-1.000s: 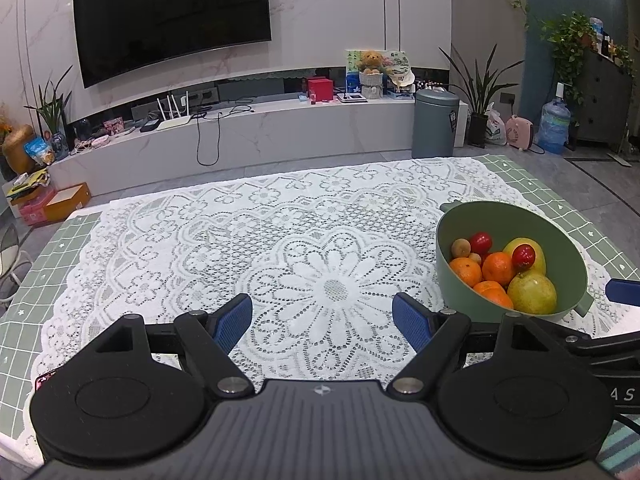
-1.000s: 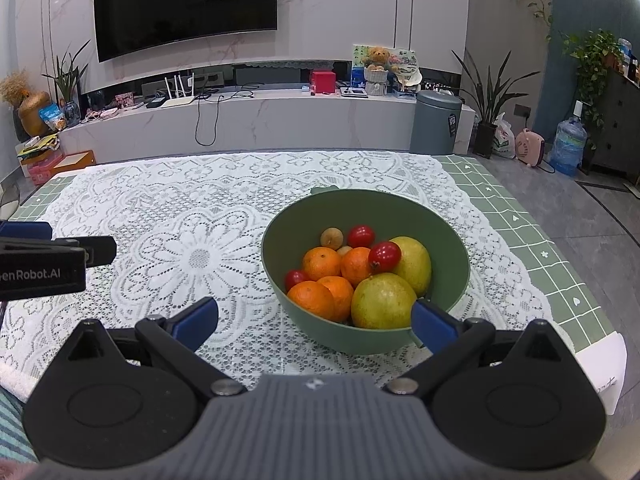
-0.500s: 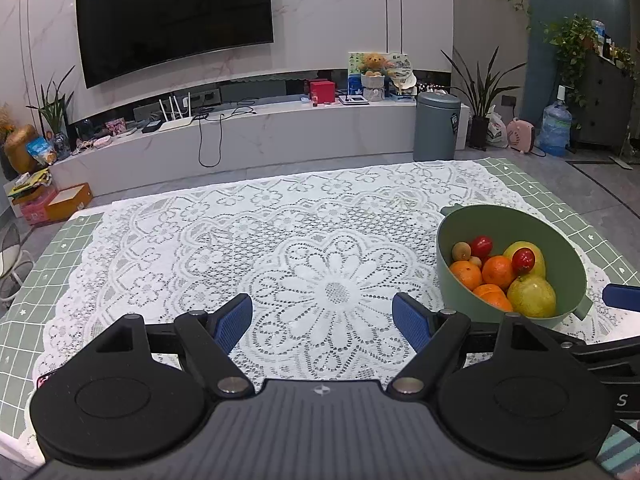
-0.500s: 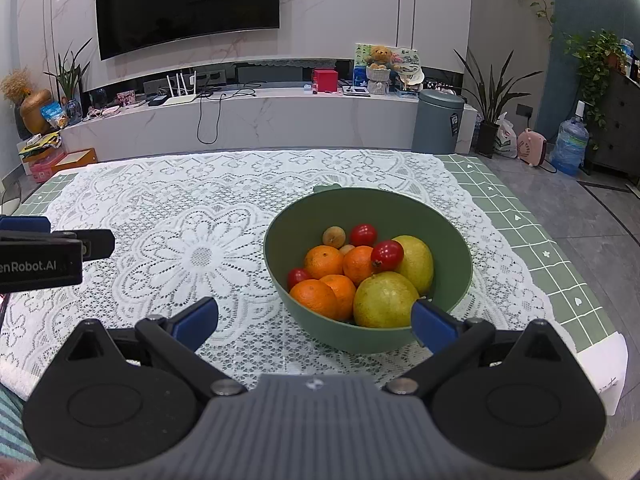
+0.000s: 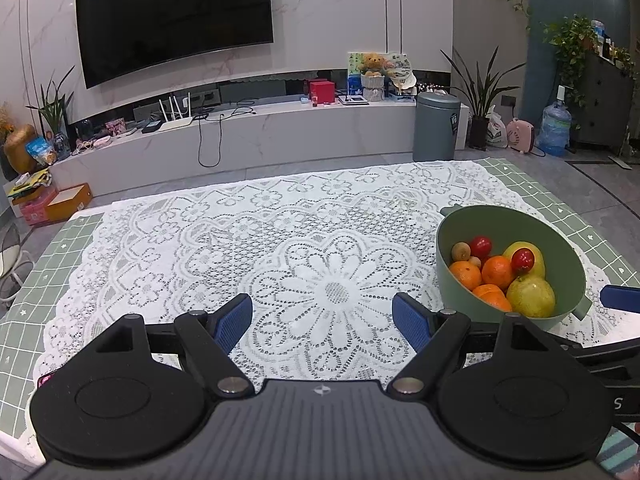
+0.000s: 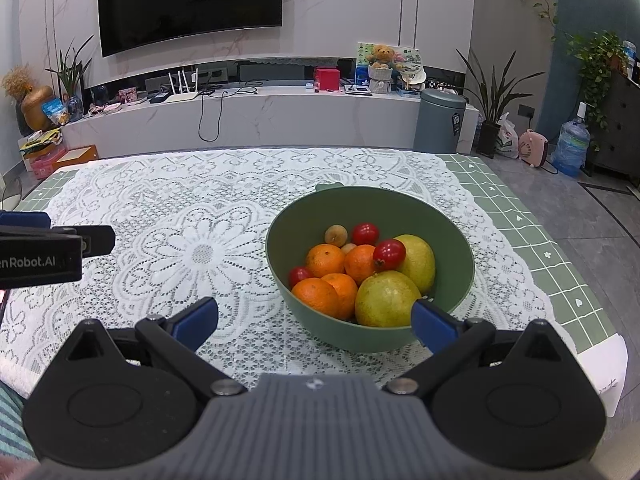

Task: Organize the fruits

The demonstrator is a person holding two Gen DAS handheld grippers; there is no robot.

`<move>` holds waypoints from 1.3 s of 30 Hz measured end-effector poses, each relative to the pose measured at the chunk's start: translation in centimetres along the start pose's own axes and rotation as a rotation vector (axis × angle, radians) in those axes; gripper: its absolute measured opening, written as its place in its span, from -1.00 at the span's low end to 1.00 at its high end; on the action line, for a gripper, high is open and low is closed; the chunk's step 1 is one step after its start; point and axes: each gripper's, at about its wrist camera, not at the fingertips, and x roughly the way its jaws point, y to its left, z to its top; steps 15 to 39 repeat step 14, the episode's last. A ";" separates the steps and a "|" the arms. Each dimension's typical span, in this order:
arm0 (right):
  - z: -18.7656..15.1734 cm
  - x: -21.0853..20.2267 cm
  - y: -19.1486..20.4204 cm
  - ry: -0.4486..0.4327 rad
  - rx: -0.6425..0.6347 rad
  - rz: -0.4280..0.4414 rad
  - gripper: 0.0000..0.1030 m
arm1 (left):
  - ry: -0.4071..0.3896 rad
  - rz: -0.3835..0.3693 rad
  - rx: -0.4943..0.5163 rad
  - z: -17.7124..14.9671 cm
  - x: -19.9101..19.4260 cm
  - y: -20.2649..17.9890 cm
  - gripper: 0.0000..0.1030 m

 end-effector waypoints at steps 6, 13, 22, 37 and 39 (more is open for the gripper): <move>0.0 0.1 0.0 0.008 -0.005 0.002 0.92 | 0.001 -0.002 -0.004 0.1 0.1 0.1 0.81; 0.0 0.4 0.0 0.019 -0.011 0.005 0.92 | 0.000 0.001 -0.011 0.1 0.0 0.1 0.82; 0.1 0.4 0.1 0.020 -0.012 0.005 0.92 | 0.000 0.004 -0.013 0.1 0.0 0.1 0.82; 0.1 0.4 0.1 0.020 -0.012 0.005 0.92 | 0.000 0.004 -0.013 0.1 0.0 0.1 0.82; 0.1 0.4 0.1 0.020 -0.012 0.005 0.92 | 0.000 0.004 -0.013 0.1 0.0 0.1 0.82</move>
